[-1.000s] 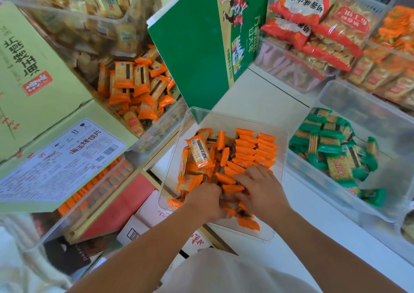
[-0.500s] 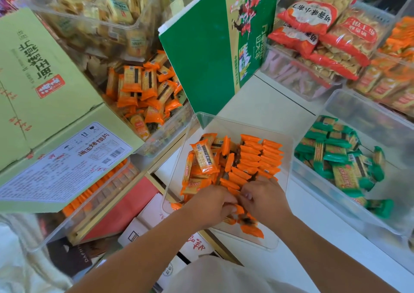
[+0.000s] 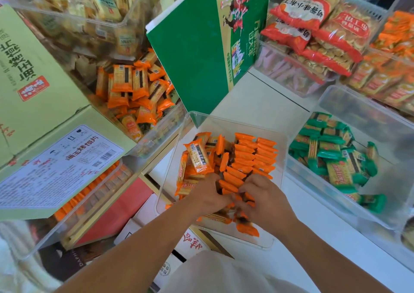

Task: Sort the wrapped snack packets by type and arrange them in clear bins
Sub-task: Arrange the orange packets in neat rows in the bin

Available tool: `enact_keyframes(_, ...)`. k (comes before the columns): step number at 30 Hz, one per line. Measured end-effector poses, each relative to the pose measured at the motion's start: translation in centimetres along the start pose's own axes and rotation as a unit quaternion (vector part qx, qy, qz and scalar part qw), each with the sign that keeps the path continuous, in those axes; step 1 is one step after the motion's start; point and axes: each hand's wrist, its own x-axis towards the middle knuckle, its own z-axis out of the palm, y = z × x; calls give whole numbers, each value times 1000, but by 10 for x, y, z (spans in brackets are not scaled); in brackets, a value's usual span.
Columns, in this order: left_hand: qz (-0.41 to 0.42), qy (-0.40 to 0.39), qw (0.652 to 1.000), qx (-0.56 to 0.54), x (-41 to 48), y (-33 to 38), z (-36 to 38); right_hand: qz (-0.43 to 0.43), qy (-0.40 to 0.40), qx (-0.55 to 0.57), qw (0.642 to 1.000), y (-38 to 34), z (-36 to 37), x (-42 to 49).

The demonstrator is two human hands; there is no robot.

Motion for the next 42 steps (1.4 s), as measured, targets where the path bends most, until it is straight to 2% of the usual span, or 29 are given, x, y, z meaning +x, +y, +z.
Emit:
enact_keyframes(2, -28, -25, 998, -44, 3, 1, 4, -20, 66, -13, 998, 3, -2, -9)
enact_keyframes(4, -52, -25, 997, -57, 7, 0, 8, -34, 92, -9, 995, 7, -2, -18)
enact_keyframes(9, -101, -70, 990, -74, 11, -6, 7, -16, 42, 8, 999, 9, 0, -20)
enact_keyframes(10, -97, -78, 991, -52, 10, -6, 4, -13, 37, 7, 999, 9, -1, -19)
enact_keyframes(12, -53, -96, 991, 82, 3, -7, -3, -16, 26, -2, 1000, 8, -3, -18)
enact_keyframes(14, -21, -152, 960, 234, -6, -2, -8, -18, 22, -13, 1000, 8, -4, -20)
enact_keyframes(16, -9, -218, 920, 325, -13, 1, -8, -17, 20, -26, 999, 9, -4, -20)
enact_keyframes(18, -10, -261, 901, 346, -16, 5, -8, -18, 10, -29, 999, 10, -3, -21)
enact_keyframes(22, -7, -277, 908, 313, -21, 10, -17, -3, -12, -31, 999, 10, -6, -21)
enact_keyframes(26, 94, -240, 931, 259, -27, -4, -24, 2, -17, -13, 1000, 8, -9, -20)
enact_keyframes(33, 133, -134, 954, 233, -43, -15, -24, -2, -11, 76, 997, -1, -18, -14)
enact_keyframes(36, 177, -91, 969, 144, -45, -22, -16, -27, -15, 65, 997, -18, -25, -23)
enact_keyframes(38, 221, -47, 969, 96, -45, -28, -10, 4, -27, 63, 998, -22, -24, -32)
enact_keyframes(40, 218, -12, 969, 114, -42, -33, -3, 59, -28, 82, 995, -17, -22, -37)
enact_keyframes(42, 179, -2, 971, 157, -40, -34, 3, 68, -51, 71, 994, -18, -22, -37)
